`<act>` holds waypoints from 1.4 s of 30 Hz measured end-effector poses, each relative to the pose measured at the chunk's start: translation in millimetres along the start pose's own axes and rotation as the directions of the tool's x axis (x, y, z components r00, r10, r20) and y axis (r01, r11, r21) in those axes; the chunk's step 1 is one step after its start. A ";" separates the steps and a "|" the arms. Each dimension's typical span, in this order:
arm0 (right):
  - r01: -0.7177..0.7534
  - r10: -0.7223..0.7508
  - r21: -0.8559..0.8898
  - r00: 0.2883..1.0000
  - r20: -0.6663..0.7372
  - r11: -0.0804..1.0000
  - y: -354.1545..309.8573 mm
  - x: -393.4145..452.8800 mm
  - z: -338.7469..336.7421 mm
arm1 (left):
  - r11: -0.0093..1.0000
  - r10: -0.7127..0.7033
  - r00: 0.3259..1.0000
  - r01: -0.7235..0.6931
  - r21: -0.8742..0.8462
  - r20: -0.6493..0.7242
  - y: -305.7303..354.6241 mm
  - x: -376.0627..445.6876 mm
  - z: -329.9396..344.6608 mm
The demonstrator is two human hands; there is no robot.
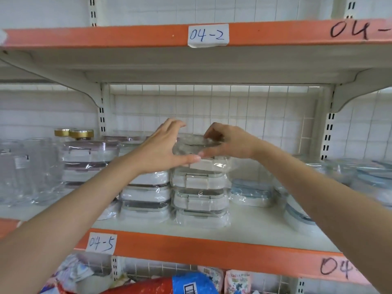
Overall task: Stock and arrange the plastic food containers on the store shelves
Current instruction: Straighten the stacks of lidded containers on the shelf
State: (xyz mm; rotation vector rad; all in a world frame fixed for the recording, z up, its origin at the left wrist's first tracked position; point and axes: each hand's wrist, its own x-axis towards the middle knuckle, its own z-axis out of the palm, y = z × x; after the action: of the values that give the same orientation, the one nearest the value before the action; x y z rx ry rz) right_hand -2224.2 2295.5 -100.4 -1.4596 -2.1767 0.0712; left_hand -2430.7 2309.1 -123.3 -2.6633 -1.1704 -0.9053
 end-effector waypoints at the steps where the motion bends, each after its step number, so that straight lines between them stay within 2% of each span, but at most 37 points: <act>1: 0.002 -0.002 -0.006 0.999 0.033 1.000 -2.6 6.6 8.3 | 1.000 0.004 1.000 -0.004 0.009 0.018 -0.9 -0.2 1.6; 5: -0.032 0.012 0.157 0.992 0.124 0.987 4.5 5.6 7.9 | 0.994 0.012 0.990 -0.027 0.110 0.137 -9.4 2.5 12.0; 8: -0.082 0.065 0.180 0.993 0.100 0.980 29.1 -14.2 -10.6 | 0.988 -0.005 0.987 -0.020 0.154 0.161 -8.9 5.8 12.9; 12: -0.187 0.184 0.022 0.979 0.088 0.982 69.8 -48.5 -32.9 | 0.988 0.109 0.994 -0.107 0.109 -0.005 29.2 11.7 26.4; 15: -0.262 0.266 -0.053 0.957 0.112 0.964 94.9 -73.9 -47.6 | 0.970 0.243 0.961 -0.237 0.059 -0.133 73.3 19.7 49.0; 18: -0.331 0.350 -0.179 0.933 0.086 0.926 120.1 -98.7 -61.1 | 0.950 0.305 0.944 -0.310 -0.025 -0.126 111.8 32.0 79.6; 21: -0.389 0.410 -0.321 0.912 -0.004 0.863 144.8 -119.8 -73.3 | 0.944 0.316 0.949 -0.315 -0.101 -0.007 146.9 47.6 114.1; 26: -0.447 0.463 -0.406 0.884 -0.064 0.797 175.4 -131.4 -86.0 | 0.966 0.250 0.916 -0.212 -0.148 0.313 191.9 78.0 153.9; 29: -0.454 0.468 -0.396 0.881 -0.066 0.798 184.0 -129.1 -86.3 | 0.975 0.211 0.892 -0.165 -0.147 0.400 199.6 87.5 164.0; 34: -0.412 0.419 -0.366 0.906 -0.065 0.834 196.7 -116.0 -87.1 | 0.945 0.122 0.939 -0.011 -0.327 0.321 185.5 85.5 151.1; 36: -0.382 0.389 -0.358 0.919 -0.053 0.852 202.8 -108.3 -86.6 | 0.948 0.062 0.963 0.025 -0.319 0.261 171.8 84.6 134.0; 39: -0.318 0.364 -0.425 0.931 0.028 0.847 209.3 -95.9 -81.6 | 0.992 -0.064 0.982 0.082 -0.098 0.180 152.9 87.5 107.5; 42: -0.305 0.379 -0.415 0.919 0.109 0.857 214.5 -87.8 -71.0 | 0.980 -0.173 0.962 0.147 0.135 0.210 143.8 94.4 100.2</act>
State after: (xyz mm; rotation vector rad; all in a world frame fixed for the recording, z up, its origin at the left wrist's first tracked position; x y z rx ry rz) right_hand -1985.3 2291.9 -141.0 -2.1430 -2.1285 -0.1153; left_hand -2232.0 2300.0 -132.2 -2.6551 -1.4563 -0.5472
